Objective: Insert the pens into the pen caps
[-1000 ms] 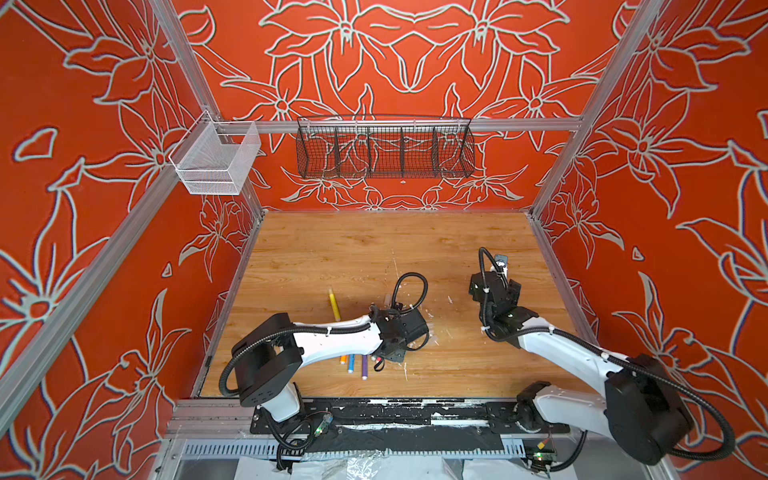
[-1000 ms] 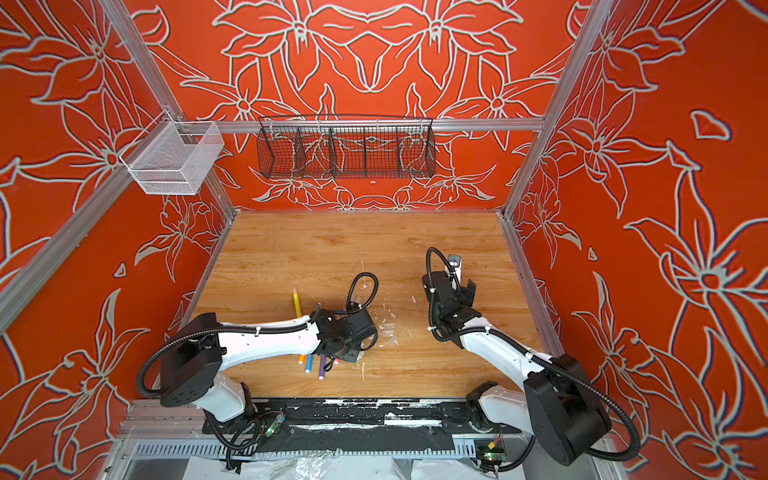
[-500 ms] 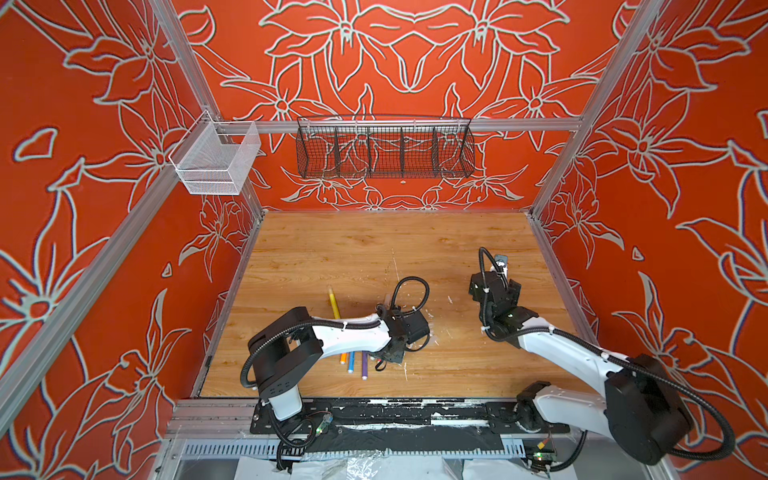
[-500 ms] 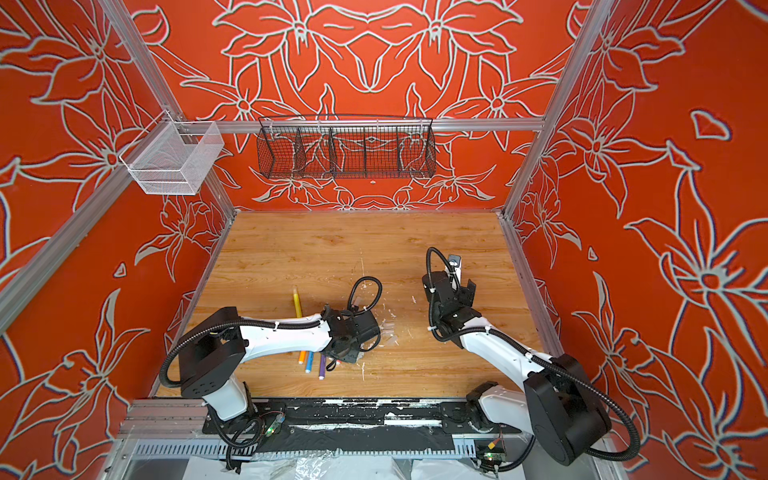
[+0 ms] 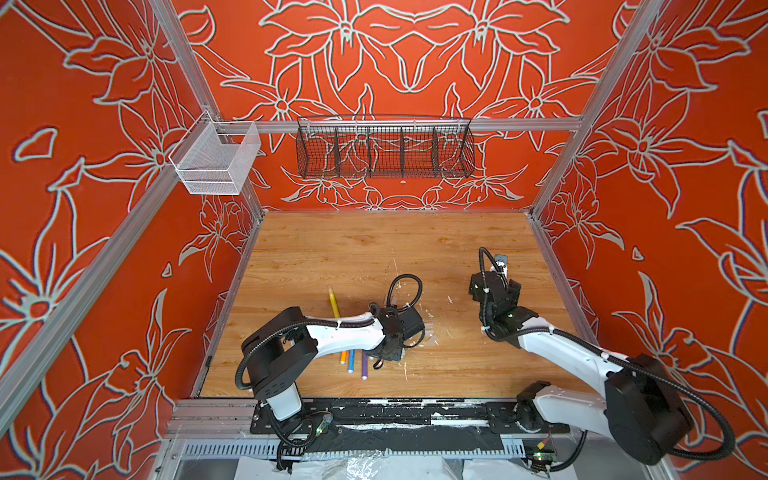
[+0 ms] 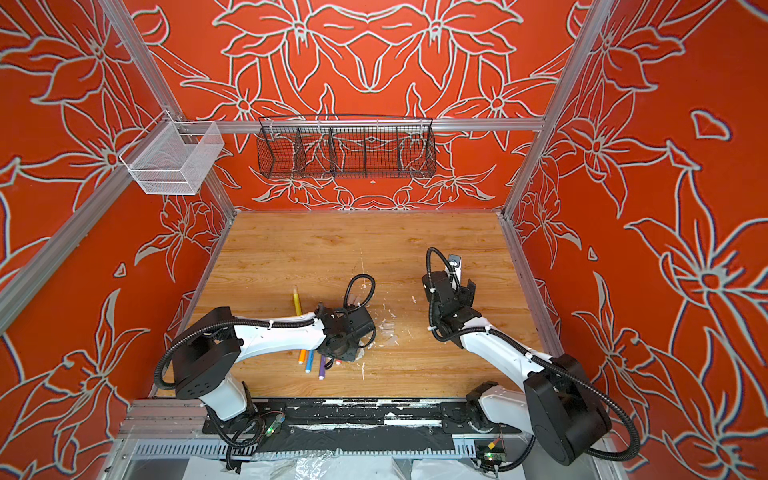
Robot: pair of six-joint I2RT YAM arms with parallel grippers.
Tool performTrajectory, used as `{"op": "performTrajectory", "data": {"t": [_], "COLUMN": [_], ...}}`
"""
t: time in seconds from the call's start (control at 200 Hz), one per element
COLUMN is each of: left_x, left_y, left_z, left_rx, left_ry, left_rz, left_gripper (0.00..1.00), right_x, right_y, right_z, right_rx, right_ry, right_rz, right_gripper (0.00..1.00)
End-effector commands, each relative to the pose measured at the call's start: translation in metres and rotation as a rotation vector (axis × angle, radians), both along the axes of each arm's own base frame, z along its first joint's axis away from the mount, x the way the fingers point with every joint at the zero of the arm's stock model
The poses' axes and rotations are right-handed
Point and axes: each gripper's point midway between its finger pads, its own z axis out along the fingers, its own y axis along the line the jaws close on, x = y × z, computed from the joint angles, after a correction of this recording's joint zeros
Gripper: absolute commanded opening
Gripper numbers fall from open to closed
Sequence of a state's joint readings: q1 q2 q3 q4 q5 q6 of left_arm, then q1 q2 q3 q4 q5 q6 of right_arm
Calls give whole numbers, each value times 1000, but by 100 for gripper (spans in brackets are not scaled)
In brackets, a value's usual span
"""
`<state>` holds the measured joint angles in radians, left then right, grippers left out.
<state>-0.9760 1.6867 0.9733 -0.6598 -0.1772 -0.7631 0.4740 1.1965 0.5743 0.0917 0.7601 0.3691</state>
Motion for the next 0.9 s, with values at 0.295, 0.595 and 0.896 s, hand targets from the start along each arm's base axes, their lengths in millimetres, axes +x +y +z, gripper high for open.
{"op": "performTrajectory", "data": {"t": [0.295,0.595,0.896], "left_x": [-10,2,52], "left_y": [18,-1,-32], "left_z": [-18,4,119], "left_rx": [81,0,-201], "left_ry": [59,0,-294], "left_rz": [14,-36,-131], "left_gripper": [15,10,7], "right_x": [0,-16,-49], "right_y": [-3,-9,69], "right_z": [3,10,51], "right_rx": [-4,84,754], "right_ry": [-10,19,-117], "right_rz": [-9,-62,295], "right_gripper": [88,84,82]}}
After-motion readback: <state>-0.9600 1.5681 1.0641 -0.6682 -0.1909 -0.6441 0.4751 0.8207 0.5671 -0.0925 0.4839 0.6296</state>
